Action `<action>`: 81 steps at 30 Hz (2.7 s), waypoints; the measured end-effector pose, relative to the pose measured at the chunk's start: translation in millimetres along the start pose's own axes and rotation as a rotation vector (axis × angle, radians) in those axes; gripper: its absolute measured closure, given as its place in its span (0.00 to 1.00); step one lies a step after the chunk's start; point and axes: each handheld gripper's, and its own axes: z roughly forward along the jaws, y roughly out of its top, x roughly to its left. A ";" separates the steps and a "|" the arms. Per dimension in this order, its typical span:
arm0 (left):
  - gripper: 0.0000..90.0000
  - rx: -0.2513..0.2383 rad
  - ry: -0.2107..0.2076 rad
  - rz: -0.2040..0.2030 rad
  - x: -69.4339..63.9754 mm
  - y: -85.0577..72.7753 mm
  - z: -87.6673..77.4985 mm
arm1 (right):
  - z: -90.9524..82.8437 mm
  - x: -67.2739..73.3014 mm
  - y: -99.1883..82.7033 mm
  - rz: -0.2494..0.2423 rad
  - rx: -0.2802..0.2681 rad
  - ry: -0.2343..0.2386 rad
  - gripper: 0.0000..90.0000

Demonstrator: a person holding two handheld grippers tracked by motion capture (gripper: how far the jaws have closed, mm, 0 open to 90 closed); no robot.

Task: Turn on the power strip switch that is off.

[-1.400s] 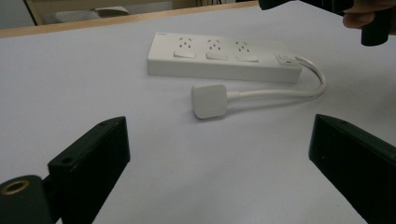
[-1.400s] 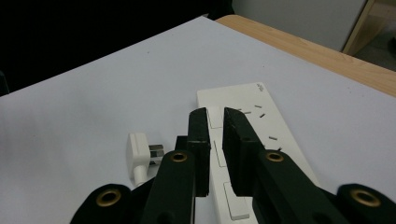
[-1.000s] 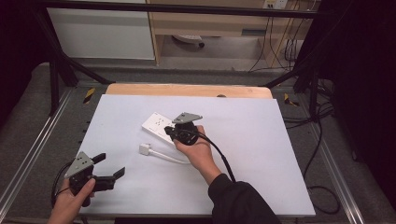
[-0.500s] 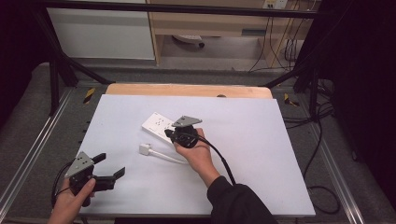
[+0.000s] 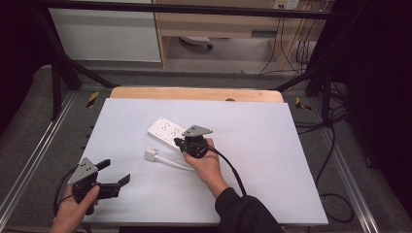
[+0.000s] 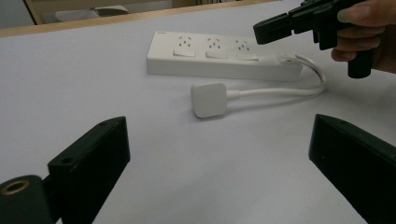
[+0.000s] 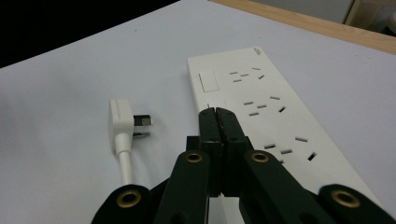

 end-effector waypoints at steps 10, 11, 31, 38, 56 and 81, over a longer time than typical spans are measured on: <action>0.06 0.000 -0.001 -0.002 -0.1 -0.2 0.3 | 3.2 0.7 -4.0 0.002 -0.012 -0.007 1.00; 0.06 0.000 -0.001 -0.002 -0.1 -0.2 0.2 | 3.3 0.6 -4.7 0.004 -0.011 -0.007 1.00; 0.06 0.002 0.000 0.003 -0.6 -0.1 0.4 | 7.9 -10.1 -14.8 0.024 0.011 -0.046 1.00; 0.06 0.002 0.000 0.006 -0.6 0.0 0.5 | 8.7 -9.6 -15.8 0.019 0.013 -0.052 1.00; 0.06 0.008 0.002 0.012 -0.9 -0.1 0.8 | 11.4 -12.3 -21.1 0.002 0.000 -0.067 1.00; 0.06 0.012 0.004 0.015 -1.8 -0.8 1.0 | 8.6 -10.7 -25.8 -0.005 -0.023 -0.062 1.00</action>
